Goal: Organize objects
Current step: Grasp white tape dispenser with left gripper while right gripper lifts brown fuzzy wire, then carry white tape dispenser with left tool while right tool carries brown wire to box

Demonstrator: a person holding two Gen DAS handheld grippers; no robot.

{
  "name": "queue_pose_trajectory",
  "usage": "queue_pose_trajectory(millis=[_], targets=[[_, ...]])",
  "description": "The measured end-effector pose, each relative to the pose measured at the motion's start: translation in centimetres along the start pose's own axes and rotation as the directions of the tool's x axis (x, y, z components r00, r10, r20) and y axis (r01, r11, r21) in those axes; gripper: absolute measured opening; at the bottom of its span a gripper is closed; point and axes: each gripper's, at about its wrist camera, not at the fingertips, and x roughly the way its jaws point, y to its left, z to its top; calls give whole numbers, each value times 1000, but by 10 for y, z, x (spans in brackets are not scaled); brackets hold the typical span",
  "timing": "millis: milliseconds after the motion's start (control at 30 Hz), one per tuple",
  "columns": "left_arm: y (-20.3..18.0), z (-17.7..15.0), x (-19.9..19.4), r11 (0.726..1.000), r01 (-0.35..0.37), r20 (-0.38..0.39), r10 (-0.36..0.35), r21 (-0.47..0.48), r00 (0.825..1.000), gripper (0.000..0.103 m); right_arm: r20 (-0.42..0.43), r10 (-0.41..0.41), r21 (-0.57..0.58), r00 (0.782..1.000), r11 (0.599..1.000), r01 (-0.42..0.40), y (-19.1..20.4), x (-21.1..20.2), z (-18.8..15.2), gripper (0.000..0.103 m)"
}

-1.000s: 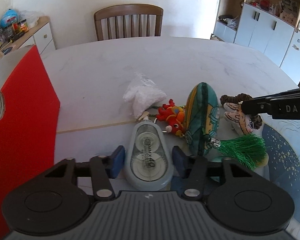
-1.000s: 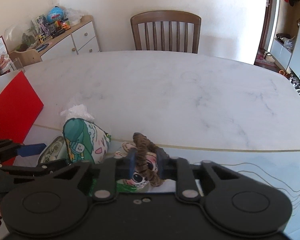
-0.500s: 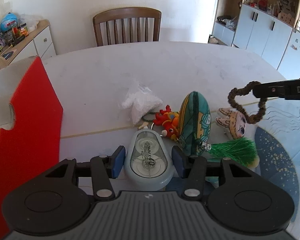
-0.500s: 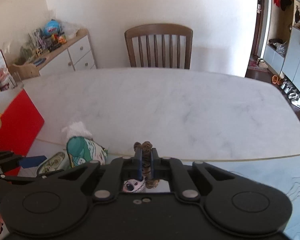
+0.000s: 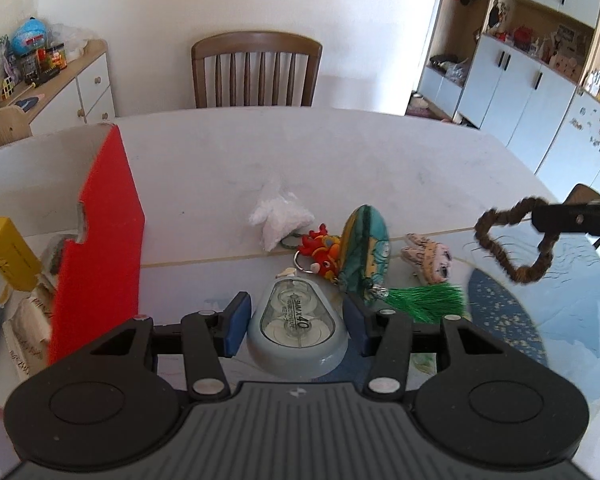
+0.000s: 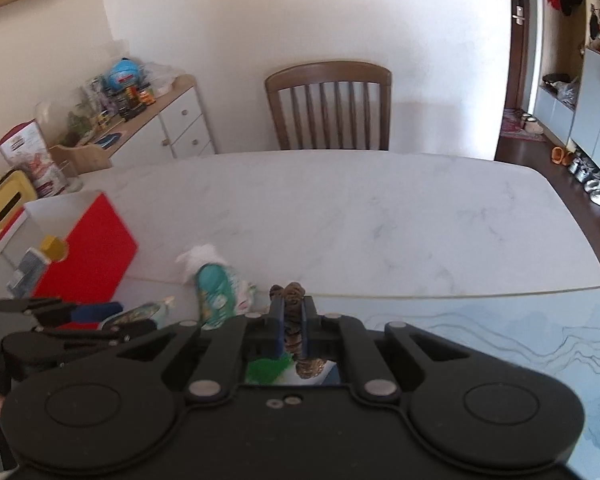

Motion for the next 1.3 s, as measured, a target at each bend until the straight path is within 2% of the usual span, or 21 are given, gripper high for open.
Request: queue_pose_trajectory(millis=[333,600,933,1300], targets=[[4,-1,-62,999,43,78,-41,-25,996,49,37,65,-35,997,997,-64,39,-34,2,6],[33,7,-105,998,52,131,-45,-47,990,49,70,110,-84,991,991,-104,82,-47,14,6],[92,11,-131,996,-5,166,19,-86,986,49,77,183,-163,980,972,-169,151,-38,29,6],[168,4,-139,989,-81,157,100,-125,982,49,28,241,-226,970,947,-229,228,-2,40,6]])
